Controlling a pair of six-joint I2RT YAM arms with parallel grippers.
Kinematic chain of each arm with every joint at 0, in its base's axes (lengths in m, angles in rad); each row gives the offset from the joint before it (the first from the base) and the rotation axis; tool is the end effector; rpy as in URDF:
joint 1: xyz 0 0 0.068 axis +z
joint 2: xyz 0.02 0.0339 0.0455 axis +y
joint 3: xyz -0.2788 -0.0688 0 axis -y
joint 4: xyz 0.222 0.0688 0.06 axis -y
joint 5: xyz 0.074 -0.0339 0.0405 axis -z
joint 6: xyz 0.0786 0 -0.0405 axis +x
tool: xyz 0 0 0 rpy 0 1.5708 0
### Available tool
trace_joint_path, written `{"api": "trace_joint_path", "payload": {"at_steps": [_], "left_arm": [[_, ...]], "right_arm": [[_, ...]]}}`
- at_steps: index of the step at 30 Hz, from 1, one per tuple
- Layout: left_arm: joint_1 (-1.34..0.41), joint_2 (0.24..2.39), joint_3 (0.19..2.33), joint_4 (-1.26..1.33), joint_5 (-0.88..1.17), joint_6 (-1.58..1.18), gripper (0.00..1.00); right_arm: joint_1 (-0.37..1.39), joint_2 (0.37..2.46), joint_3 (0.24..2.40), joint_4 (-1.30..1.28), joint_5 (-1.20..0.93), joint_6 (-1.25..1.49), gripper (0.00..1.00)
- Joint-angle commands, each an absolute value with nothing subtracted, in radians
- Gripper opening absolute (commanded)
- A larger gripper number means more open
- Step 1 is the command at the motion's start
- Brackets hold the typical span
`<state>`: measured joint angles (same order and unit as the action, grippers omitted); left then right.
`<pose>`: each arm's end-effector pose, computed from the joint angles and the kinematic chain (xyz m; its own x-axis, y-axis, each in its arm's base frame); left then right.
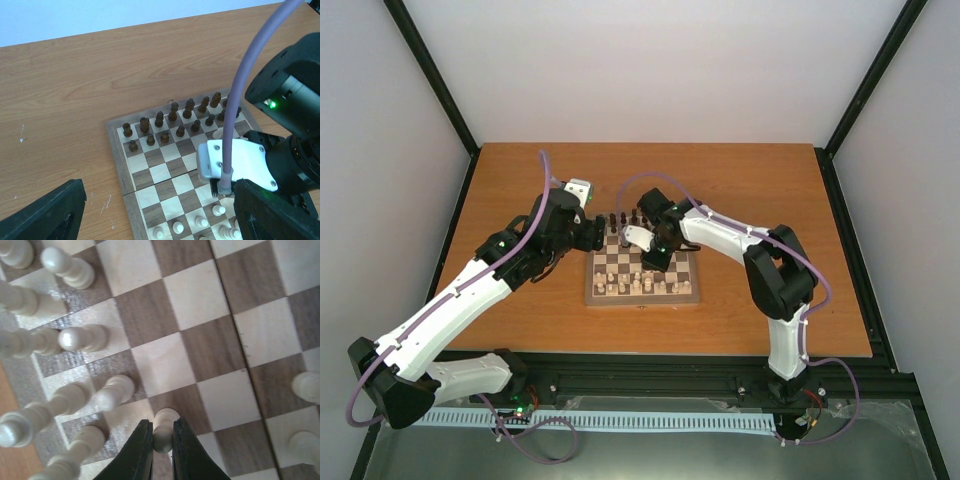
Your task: Set up the chess pieces on the board
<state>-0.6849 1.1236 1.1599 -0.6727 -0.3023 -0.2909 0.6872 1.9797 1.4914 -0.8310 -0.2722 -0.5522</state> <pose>0.1999 -0.1330 0.3443 -0.5610 0.1047 -0.8212 0.2689 0.9612 -0.0612 0.2899 0.2652 0.1732 -0.2898 -0.8914 -0.3485 -0.9570 0.2755 0.0912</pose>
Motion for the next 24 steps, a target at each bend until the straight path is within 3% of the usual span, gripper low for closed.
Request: {"api": "trace_joint_path", "payload": {"at_steps": [1, 24], "left_arm": [[-0.675, 1.117, 1.166, -0.665, -0.291, -0.273, 0.83], [-0.672, 1.118, 1.166, -0.666, -0.282, -0.273, 0.83]], "right_arm": [[0.72, 1.956, 1.437, -0.873, -0.282, -0.566, 0.1], [0.728, 1.935, 1.391, -0.862, -0.307, -0.568, 0.12]]}}
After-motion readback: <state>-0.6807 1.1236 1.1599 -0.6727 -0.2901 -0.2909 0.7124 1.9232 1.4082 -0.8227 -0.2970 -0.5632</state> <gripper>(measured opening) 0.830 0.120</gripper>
